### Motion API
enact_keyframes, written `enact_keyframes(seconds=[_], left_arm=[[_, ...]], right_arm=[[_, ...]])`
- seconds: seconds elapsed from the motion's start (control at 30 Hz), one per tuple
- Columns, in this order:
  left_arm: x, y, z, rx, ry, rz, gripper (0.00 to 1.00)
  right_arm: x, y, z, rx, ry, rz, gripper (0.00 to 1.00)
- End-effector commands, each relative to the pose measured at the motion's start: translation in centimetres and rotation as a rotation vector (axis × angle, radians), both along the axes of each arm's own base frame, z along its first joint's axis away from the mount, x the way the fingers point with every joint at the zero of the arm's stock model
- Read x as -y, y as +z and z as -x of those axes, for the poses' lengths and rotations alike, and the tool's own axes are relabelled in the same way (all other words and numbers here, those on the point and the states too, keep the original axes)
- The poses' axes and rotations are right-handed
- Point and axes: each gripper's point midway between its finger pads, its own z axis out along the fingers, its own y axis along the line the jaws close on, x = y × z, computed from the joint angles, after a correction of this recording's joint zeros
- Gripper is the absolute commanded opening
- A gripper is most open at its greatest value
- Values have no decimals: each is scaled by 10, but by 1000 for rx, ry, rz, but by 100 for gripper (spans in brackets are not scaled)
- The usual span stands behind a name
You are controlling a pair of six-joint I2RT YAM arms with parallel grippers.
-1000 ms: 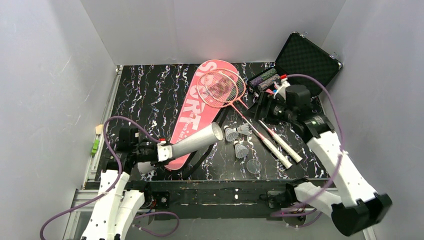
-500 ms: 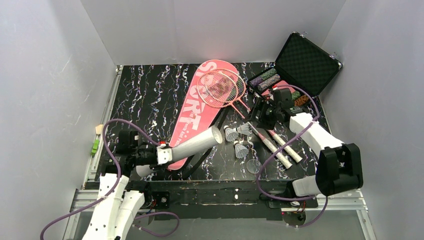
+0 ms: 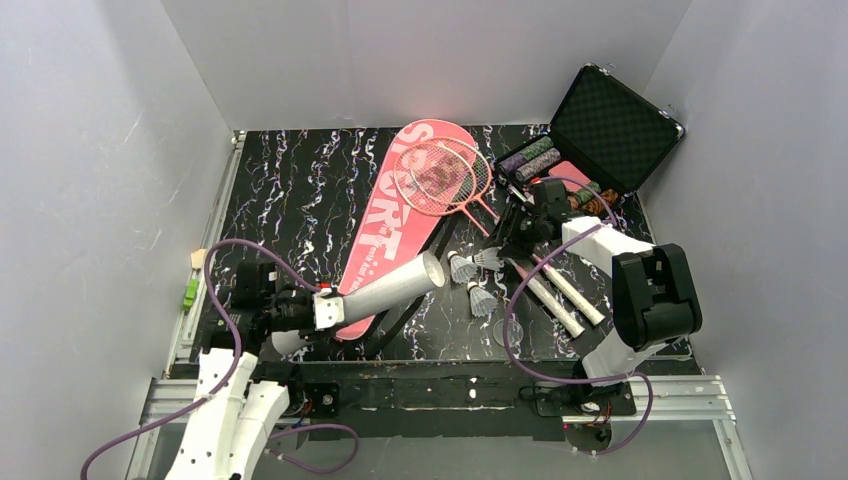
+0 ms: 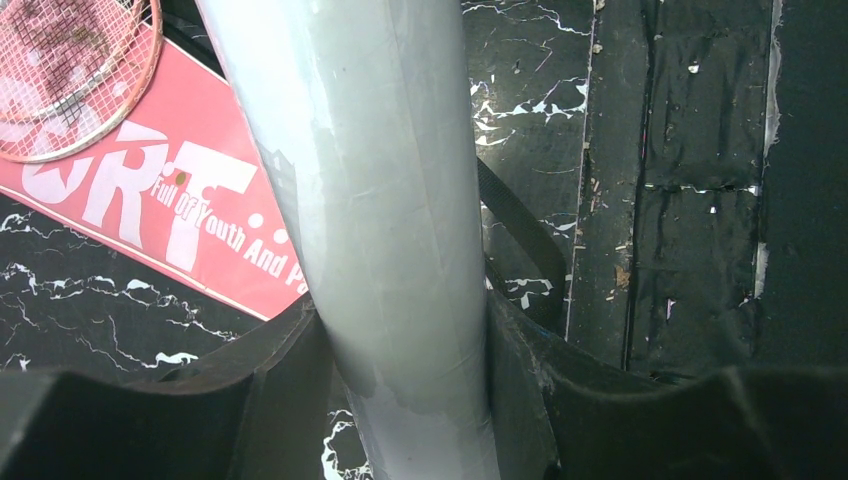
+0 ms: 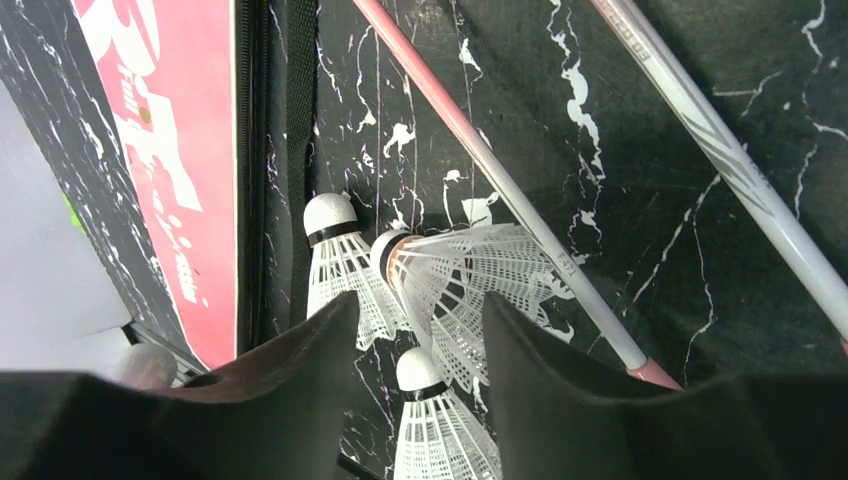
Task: Pack up the badminton gear
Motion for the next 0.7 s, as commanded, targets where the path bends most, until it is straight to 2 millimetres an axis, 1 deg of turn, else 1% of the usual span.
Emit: enact_keyframes(seconds=[0.0,0.03,0.13,0.23,0.27,0.37,0.4,0.5,0.53,0.67], left_arm=[[2,7,-1,29,-7,20,3],[2,6,-1,29,-6,17,3],[1,5,-2,29,-4,12,3],[1,5,-2,34,-4,9,3],[1,4,-2,35,-5,7,3],[0,2,-3,38,-10,0,3],[0,1,-3,36,-10,-2,3],[-1,-2,-5,35,-12,-13,2],[-1,-3,-5,36,-13,-15,2],[-2,-8,-9,36,-14,-22,2]], right_arm=[[-12,9,-10,51,20,-48,51],[-13,10,-10,49,21,-53,42],[-14,12,-9,49,25,-56,21],[-13,17,-8,56,25,-53,5],[-13,20,-7,59,26,-54,1],[-11,39,-2,85,21,-59,1],[-10,48,0,104,15,-58,1],[-5,88,12,188,6,-61,1],[-3,109,17,239,5,-68,1],[-7,173,45,363,48,-112,1]])
